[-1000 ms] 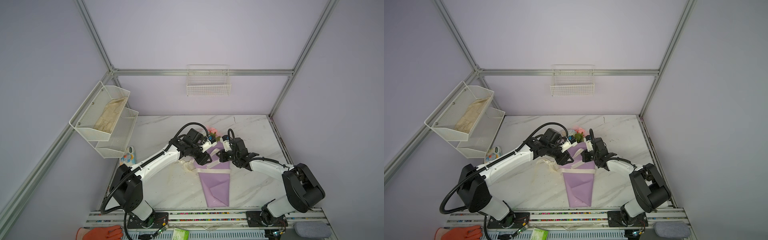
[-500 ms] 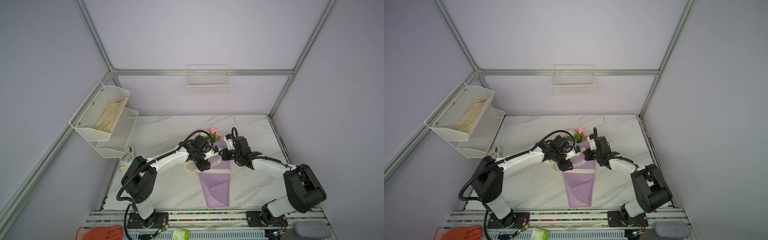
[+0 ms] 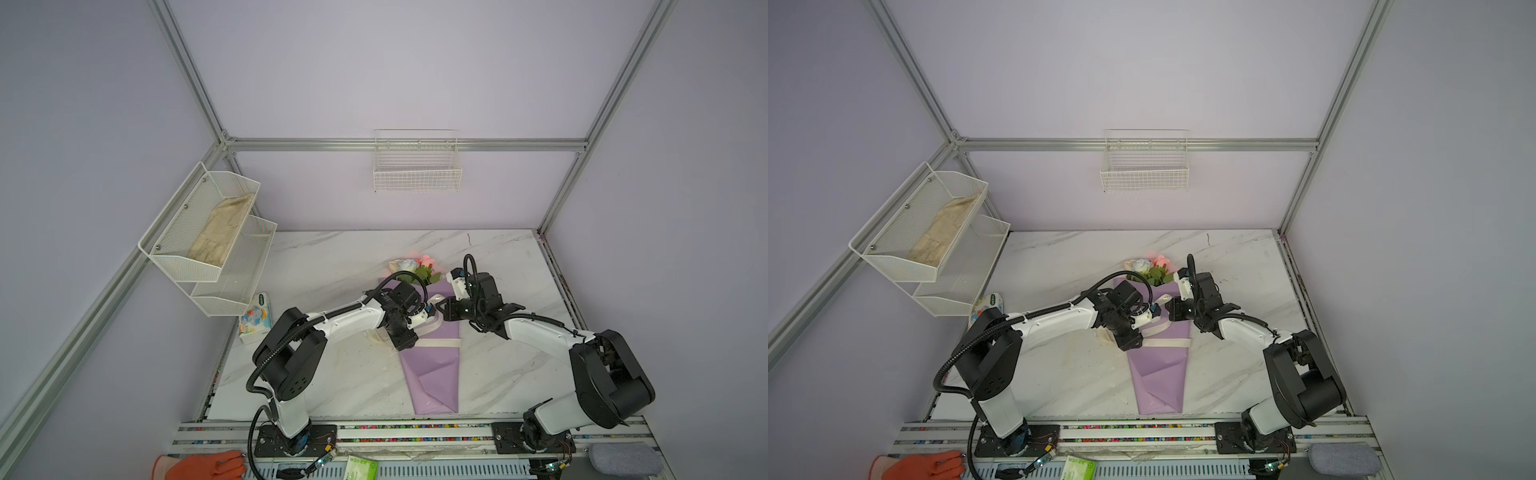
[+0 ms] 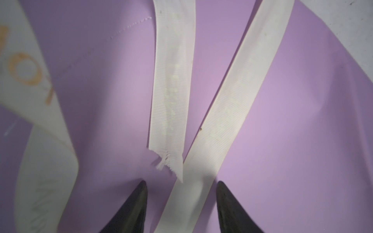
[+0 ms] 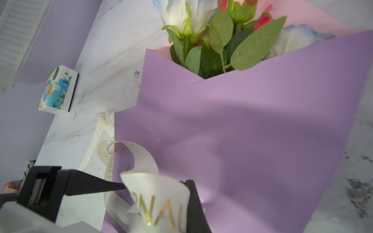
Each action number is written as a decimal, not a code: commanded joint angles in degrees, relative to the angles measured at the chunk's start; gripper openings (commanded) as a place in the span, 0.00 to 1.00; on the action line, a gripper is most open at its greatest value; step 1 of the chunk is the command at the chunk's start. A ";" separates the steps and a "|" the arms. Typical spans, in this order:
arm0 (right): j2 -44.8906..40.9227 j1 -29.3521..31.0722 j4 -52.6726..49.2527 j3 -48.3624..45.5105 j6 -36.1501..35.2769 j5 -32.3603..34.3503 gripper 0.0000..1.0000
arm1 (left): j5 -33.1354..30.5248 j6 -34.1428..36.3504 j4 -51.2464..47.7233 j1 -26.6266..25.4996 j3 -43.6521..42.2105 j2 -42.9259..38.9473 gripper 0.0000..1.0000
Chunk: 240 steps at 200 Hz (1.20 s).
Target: Tie the bouquet of fake flowers
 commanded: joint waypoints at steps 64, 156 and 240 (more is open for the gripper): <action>-2.48 -0.16 -1.12 -1.33 0.02 -0.80 0.00 | -3.03 2.32 0.29 -1.44 -1.93 1.03 0.43; -2.74 -0.16 -1.74 -2.10 -0.14 -0.53 0.00 | -3.30 2.23 -0.33 -2.57 -2.90 0.34 0.04; -1.79 -0.12 -2.87 -2.56 -0.44 -1.61 0.00 | -4.09 -0.13 2.09 -2.77 -5.35 -6.63 0.00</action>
